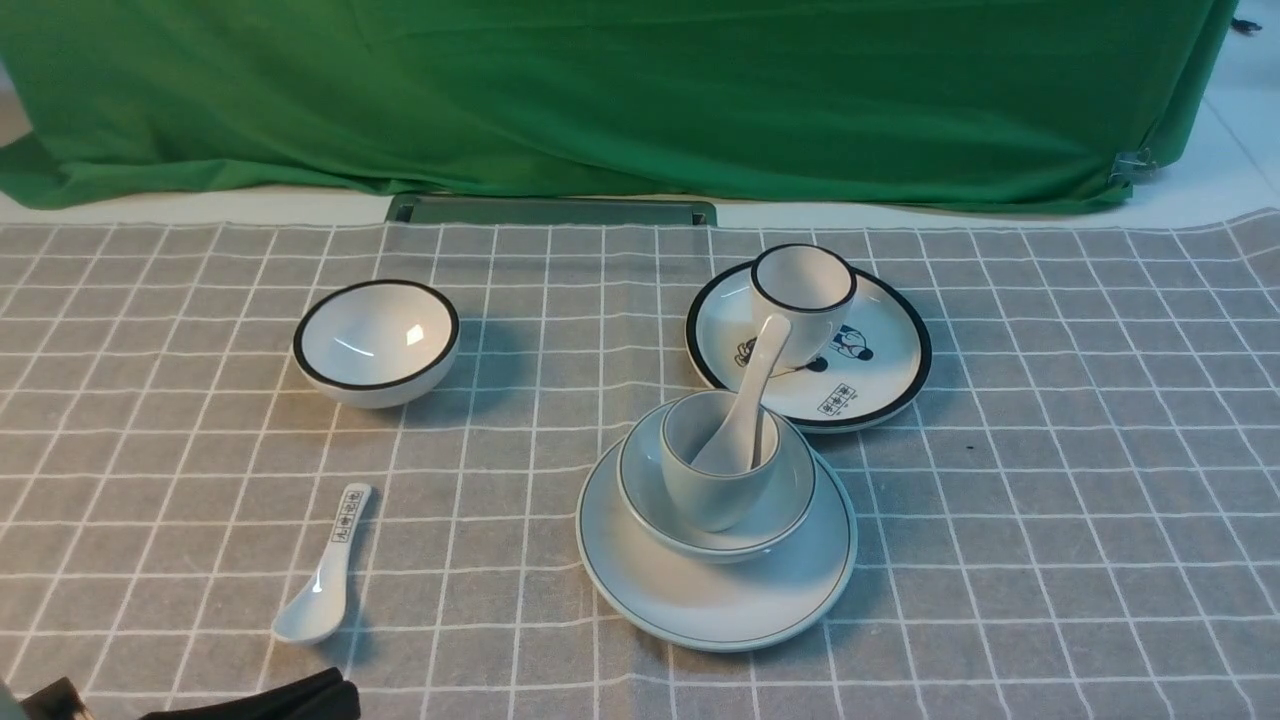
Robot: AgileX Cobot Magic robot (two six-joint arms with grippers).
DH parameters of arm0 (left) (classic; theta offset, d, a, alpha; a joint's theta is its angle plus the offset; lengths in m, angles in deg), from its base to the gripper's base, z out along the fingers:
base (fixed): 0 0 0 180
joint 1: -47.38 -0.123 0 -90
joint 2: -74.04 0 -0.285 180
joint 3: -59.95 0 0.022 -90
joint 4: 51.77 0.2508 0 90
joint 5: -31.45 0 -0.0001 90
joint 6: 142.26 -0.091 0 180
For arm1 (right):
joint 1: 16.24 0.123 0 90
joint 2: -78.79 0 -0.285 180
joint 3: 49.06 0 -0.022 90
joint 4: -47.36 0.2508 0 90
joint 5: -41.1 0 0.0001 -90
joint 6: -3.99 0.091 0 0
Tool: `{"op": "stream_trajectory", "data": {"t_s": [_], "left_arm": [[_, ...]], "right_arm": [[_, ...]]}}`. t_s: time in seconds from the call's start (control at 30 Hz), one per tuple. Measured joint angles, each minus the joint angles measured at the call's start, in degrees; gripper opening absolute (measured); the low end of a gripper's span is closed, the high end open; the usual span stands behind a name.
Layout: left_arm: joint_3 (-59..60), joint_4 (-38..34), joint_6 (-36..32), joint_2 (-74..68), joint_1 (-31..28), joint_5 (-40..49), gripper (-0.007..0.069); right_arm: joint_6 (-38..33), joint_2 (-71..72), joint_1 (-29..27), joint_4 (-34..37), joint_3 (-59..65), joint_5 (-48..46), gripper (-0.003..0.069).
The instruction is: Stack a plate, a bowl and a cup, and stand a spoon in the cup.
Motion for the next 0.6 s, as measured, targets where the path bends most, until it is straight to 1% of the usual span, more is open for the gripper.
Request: {"op": "stream_trajectory", "data": {"t_s": [0.07, 0.1, 0.13, 0.17, 0.2, 0.33, 0.4, 0.6], "left_arm": [[0.0, 0.0, 0.0, 0.0, 0.0, 0.0, 0.0010], [0.0, 0.0, 0.0, 0.0, 0.0, 0.0, 0.0011], [0.0, 0.0, 0.0, 0.0, 0.0, 0.0, 0.0011], [0.0, 0.0, 0.0, 0.0, 0.0, 0.0, 0.0011], [0.0, 0.0, 0.0, 0.0, 0.0, 0.0, 0.0012], [0.0, 0.0, 0.0, 0.0, 0.0, -0.1, 0.0011], [0.0, 0.0, -0.2, 0.0, 0.0, -0.2, 0.0011], [0.0, 0.0, -0.2, 0.0, 0.0, -0.2, 0.0011]], "right_arm": [[-1.1, 5.0, -4.7, 0.2, 8.7, 9.1, 0.0017], [-1.2, 6.0, -5.6, 0.2, 10.5, 9.7, 0.0017], [-1.1, 9.6, -8.7, 0.2, 16.7, 13.6, 0.0017], [-1.0, 12.0, -11.2, 0.2, 21.5, 15.4, 0.0017], [-0.9, 12.5, -11.2, 0.2, 21.5, 16.0, 0.0017], [0.0, 20.2, -17.7, 0.7, 33.7, 19.3, 0.0017], [0.4, 21.1, -19.2, 1.6, 36.1, 20.5, 0.0017], [0.0, 21.3, -19.8, 3.2, 36.5, 21.1, 0.0017]]}}
